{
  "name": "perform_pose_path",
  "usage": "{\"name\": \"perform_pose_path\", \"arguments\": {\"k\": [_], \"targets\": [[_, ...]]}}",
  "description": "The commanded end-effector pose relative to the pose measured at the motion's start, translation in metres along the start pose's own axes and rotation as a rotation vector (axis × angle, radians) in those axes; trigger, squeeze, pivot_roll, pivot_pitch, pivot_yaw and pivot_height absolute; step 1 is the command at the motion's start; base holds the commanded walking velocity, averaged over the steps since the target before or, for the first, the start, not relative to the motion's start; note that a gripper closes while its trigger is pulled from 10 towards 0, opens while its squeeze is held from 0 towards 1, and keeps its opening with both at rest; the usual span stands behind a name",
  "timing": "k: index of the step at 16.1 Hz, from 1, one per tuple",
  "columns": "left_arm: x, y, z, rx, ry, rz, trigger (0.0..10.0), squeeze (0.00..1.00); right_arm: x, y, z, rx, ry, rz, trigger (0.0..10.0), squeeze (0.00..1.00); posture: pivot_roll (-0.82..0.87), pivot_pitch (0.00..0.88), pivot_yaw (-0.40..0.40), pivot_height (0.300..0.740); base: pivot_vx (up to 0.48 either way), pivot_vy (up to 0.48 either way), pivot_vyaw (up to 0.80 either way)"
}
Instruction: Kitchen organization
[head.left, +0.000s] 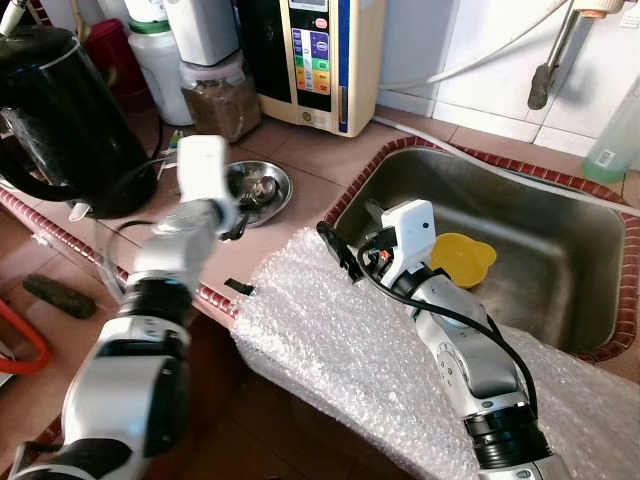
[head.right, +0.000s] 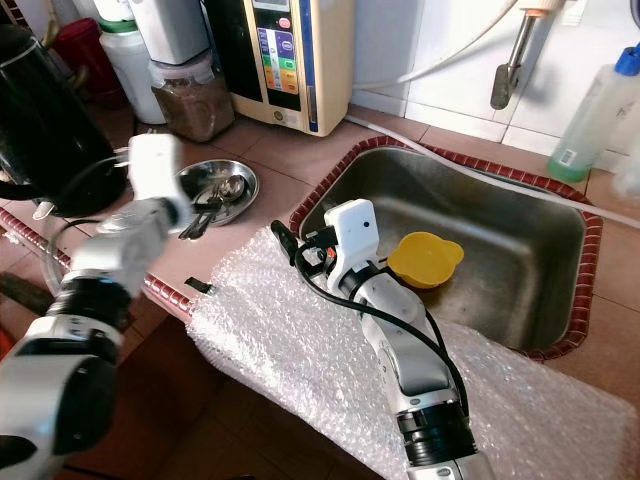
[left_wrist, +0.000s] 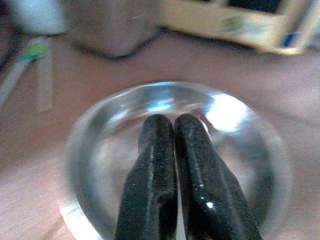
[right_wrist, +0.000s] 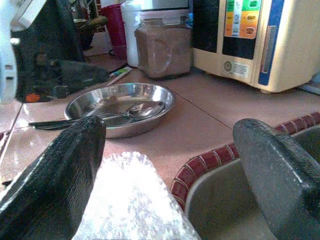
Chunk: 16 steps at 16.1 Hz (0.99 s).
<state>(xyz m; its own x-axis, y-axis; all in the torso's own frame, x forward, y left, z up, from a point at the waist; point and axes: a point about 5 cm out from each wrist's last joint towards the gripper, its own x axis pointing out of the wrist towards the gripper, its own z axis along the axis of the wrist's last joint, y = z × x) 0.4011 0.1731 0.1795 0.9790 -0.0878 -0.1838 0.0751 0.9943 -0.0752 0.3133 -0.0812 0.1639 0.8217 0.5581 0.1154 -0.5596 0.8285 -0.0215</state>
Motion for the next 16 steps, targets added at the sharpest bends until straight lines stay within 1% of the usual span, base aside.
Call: {"name": "perform_pose_path", "arguments": {"k": [1, 2, 3, 4, 6, 9, 11, 12, 14, 15, 16], "targets": [[0.000, 0.009, 0.001, 0.001, 0.000, 0.053, 10.0, 1.00, 0.002, 0.005, 0.000, 0.007, -0.005, 0.016, 10.0, 0.00, -0.06, 0.045, 0.086, 0.740, 0.000, 0.000, 0.00], [0.000, 0.012, 0.000, -0.015, 0.007, 0.074, 10.0, 1.00, 0.002, 0.007, 0.000, 0.009, -0.006, 0.018, 10.0, 0.00, -0.06, 0.046, 0.087, 0.740, 0.000, 0.000, 0.00], [0.001, 0.012, -0.001, -0.048, 0.017, 0.070, 10.0, 1.00, 0.001, 0.009, -0.001, 0.011, -0.004, 0.021, 10.0, 0.00, -0.07, 0.046, 0.086, 0.740, 0.000, 0.000, 0.00], [0.002, 0.011, -0.001, -0.054, 0.020, 0.078, 10.0, 1.00, 0.000, 0.010, -0.002, 0.012, -0.003, 0.024, 10.0, 0.00, -0.07, 0.047, 0.086, 0.740, 0.000, 0.000, 0.00], [0.004, 0.008, 0.000, -0.078, 0.033, 0.078, 10.0, 1.00, -0.001, 0.012, -0.002, 0.013, -0.001, 0.028, 10.0, 0.00, -0.08, 0.048, 0.089, 0.740, 0.000, 0.000, 0.00], [0.007, 0.002, 0.002, -0.089, 0.021, 0.063, 10.0, 1.00, -0.002, 0.014, -0.003, 0.015, 0.001, 0.028, 10.0, 0.00, -0.09, 0.047, 0.090, 0.740, 0.000, 0.000, 0.00], [0.009, -0.006, 0.005, -0.073, 0.014, 0.049, 10.0, 1.00, -0.002, 0.016, -0.004, 0.015, 0.002, 0.031, 10.0, 0.00, -0.08, 0.042, 0.087, 0.740, 0.000, 0.000, 0.00], [0.011, -0.012, 0.003, -0.054, 0.026, 0.040, 10.0, 1.00, -0.002, 0.017, -0.004, 0.014, 0.002, 0.034, 10.0, 0.00, -0.09, 0.043, 0.086, 0.740, 0.000, 0.000, 0.00], [0.011, -0.017, -0.001, -0.040, 0.048, 0.036, 10.0, 1.00, -0.001, 0.017, -0.004, 0.014, 0.003, 0.036, 10.0, 0.00, -0.10, 0.041, 0.087, 0.740, 0.000, 0.000, 0.00], [0.012, -0.020, -0.002, -0.037, 0.053, 0.042, 10.0, 1.00, -0.001, 0.018, -0.004, 0.012, 0.004, 0.039, 10.0, 0.00, -0.10, 0.040, 0.087, 0.740, 0.000, 0.000, 0.00], [0.013, -0.028, -0.003, -0.061, 0.061, 0.016, 10.0, 1.00, -0.002, 0.018, -0.004, 0.007, 0.006, 0.041, 10.0, 0.00, -0.11, 0.037, 0.089, 0.740, 0.000, 0.000, 0.00]]}}
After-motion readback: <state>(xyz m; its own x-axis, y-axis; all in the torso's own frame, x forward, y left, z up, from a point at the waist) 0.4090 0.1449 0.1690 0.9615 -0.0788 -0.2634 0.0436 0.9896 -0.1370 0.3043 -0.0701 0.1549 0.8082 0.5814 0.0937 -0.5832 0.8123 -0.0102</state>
